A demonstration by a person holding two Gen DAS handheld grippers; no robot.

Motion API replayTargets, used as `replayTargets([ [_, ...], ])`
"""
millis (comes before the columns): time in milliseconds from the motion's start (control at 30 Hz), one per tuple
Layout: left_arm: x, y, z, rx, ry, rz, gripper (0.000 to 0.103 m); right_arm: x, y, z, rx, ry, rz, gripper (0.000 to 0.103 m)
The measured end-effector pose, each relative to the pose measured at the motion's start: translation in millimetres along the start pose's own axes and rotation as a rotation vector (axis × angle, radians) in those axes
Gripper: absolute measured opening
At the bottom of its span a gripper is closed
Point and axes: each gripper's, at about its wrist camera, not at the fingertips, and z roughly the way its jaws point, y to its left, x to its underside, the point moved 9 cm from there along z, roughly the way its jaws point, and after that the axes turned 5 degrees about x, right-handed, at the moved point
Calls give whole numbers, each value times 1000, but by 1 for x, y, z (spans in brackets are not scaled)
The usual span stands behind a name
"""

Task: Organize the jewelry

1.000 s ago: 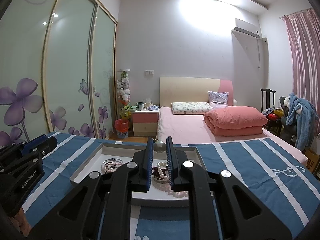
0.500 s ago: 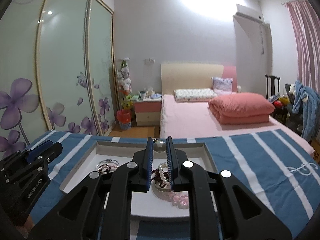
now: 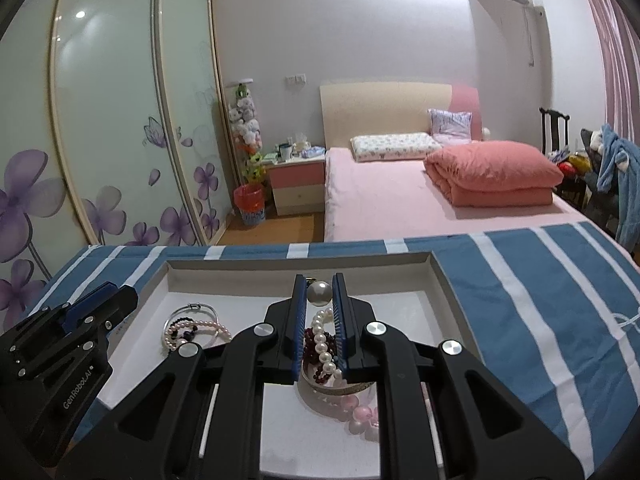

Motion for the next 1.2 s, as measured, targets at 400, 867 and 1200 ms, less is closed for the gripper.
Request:
replayTargets([
  [400,-2,11,-3,9,2,-40,41,-6,-16,3,-28,33,84,30],
  [867,-20,31,-98,14,-104,-87,50,-17,-29,-68,-67,-17,154,30],
  [1200,4,31,-171,6,-126,-61,85,5,-10,-132,-79,-48,103,70],
])
